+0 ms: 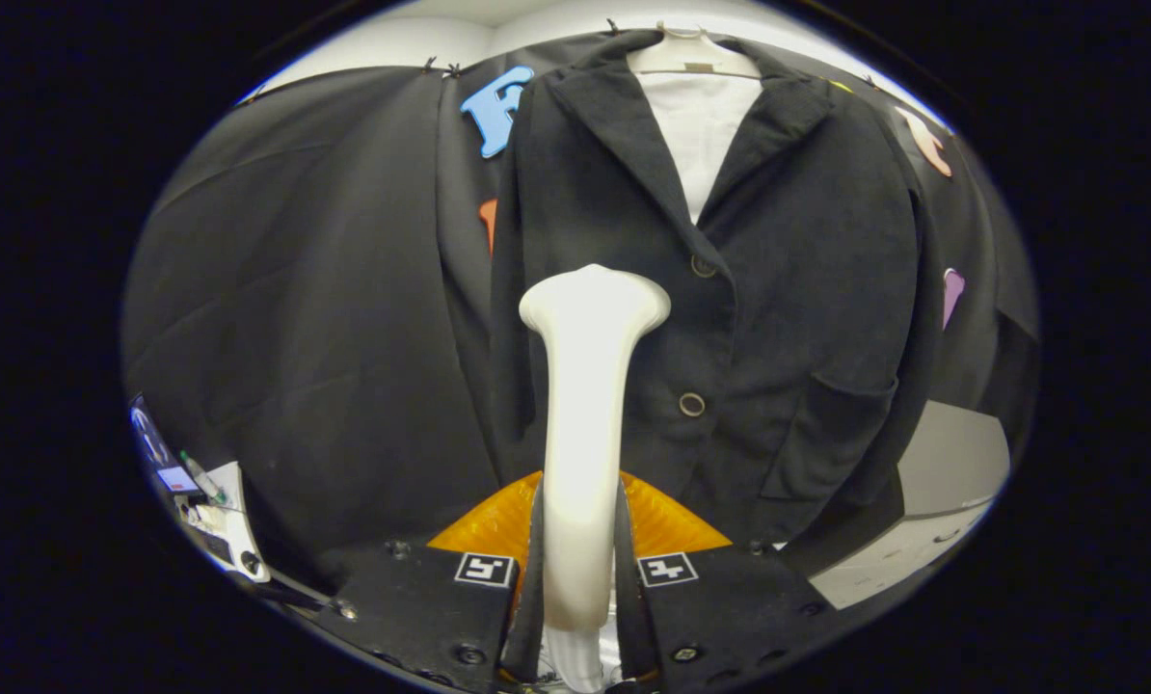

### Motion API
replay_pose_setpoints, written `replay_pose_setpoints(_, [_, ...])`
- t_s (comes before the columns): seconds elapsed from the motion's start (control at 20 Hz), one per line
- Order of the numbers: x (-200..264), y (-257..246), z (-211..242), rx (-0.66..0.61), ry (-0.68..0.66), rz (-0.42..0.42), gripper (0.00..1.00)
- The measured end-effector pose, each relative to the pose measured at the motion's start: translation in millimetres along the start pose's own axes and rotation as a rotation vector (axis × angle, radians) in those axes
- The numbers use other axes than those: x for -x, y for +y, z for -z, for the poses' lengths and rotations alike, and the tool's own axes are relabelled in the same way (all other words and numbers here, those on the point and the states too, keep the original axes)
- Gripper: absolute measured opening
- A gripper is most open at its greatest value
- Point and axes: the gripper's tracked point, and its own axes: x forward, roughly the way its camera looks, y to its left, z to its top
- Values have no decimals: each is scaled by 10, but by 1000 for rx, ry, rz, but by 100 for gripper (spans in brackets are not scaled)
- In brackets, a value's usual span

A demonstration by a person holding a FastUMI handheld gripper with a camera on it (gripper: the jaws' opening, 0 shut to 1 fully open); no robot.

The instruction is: Iron the clothes twice with a garment steamer, once on the left side and once on the right side.

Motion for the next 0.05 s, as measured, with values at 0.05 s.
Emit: replay_pose_setpoints(0.05, [-16, -14, 55, 4, 10, 0, 33])
